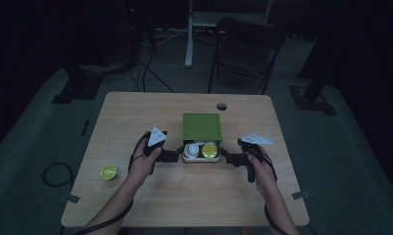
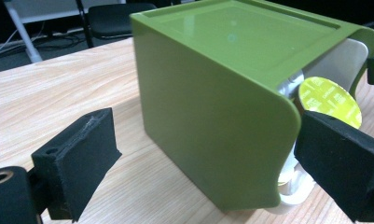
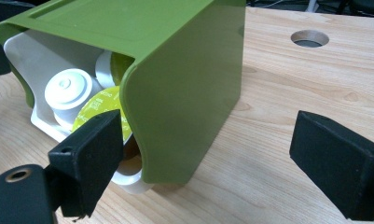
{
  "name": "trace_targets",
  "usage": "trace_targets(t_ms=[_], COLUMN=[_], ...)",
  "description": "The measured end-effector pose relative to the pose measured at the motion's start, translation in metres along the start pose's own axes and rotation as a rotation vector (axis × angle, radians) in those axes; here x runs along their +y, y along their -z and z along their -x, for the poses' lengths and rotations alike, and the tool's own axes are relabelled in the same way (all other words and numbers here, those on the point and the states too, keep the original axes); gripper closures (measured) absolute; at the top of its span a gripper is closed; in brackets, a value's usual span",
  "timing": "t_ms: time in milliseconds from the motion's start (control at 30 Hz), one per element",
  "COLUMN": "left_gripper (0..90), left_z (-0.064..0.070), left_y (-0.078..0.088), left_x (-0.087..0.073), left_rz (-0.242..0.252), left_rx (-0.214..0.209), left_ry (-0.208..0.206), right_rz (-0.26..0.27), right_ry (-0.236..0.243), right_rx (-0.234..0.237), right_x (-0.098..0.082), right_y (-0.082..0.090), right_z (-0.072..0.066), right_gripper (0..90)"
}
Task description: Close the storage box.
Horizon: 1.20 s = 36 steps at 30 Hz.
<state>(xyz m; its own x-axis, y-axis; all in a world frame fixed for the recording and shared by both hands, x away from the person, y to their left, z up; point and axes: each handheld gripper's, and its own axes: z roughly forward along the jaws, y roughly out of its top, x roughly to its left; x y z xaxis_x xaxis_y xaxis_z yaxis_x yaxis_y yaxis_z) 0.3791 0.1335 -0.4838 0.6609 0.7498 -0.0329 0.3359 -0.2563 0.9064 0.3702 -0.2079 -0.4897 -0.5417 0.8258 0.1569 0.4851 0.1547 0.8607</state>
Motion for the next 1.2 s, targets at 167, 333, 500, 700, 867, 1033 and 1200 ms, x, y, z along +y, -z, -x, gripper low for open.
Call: trace_targets(t_ms=[167,333,500,700,867,1033,1200], left_gripper=[6.2,6.2,6.2,6.2,6.2,6.2,6.2], left_z=[-0.001,-0.001,-0.002,-0.004,-0.005,-0.007,-0.008], left_y=[0.005,0.007,0.012,0.017,0.019,0.019,0.02], left_x=[-0.004,-0.007,-0.01,-0.017,-0.021,-0.026,-0.03], left_rz=[-0.001,-0.002,0.002,-0.004,-0.016,-0.025,-0.029], left_rx=[0.008,0.018,0.024,0.044,0.063,0.07,0.086], left_ry=[0.013,0.021,0.031,0.035,0.043,0.062,0.068], right_rz=[0.011,0.011,0.02,0.02,0.017,0.019,0.011], right_ry=[-0.02,-0.025,-0.023,-0.032,-0.042,-0.043,-0.044], right_rx=[-0.011,-0.013,-0.014,-0.028,-0.041,-0.052,-0.066], right_x=[-0.002,-0.004,-0.005,-0.011,-0.016,-0.019,-0.024], right_y=[0.004,0.006,0.011,0.016,0.02,0.024,0.027], right_z=[0.002,0.002,0.003,0.007,0.011,0.012,0.016], right_gripper=[9.7,9.7,9.7,9.7,9.7,9.7,9.7])
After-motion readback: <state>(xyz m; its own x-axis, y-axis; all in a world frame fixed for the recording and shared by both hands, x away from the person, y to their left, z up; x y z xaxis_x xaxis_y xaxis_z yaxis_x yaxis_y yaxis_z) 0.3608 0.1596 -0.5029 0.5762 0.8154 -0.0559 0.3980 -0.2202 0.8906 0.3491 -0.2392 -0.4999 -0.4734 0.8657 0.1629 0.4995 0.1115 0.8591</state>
